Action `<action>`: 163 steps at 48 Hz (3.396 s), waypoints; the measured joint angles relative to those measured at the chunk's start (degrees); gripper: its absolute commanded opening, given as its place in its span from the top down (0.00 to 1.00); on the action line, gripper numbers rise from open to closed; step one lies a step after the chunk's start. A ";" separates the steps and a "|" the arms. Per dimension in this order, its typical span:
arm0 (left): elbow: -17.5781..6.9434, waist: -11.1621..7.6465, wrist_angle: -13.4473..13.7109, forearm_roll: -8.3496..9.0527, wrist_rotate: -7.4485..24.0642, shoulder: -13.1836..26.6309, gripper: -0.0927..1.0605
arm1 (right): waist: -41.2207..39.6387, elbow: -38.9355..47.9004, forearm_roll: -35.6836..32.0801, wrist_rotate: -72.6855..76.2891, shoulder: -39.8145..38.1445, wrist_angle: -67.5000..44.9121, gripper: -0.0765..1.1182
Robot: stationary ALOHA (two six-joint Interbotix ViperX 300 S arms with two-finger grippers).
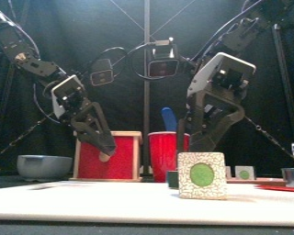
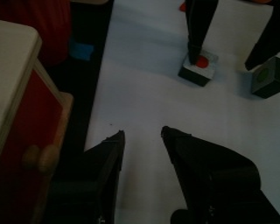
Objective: Place sushi on board then cut the sushi with the knife then place the pieces on the plate
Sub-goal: Place the 4 sushi pieces on the plate
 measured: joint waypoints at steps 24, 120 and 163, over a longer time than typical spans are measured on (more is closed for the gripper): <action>0.00 0.09 0.00 0.00 -0.09 0.00 0.24 | -0.88 0.00 0.26 0.18 -1.58 0.09 0.10; 0.00 0.44 0.00 -0.09 -0.09 0.00 0.24 | -25.05 25.05 1.05 -0.18 -32.52 13.62 0.43; 0.00 1.23 0.00 -0.09 -0.09 0.00 0.24 | -34.72 29.00 -3.25 0.18 -33.40 12.57 0.17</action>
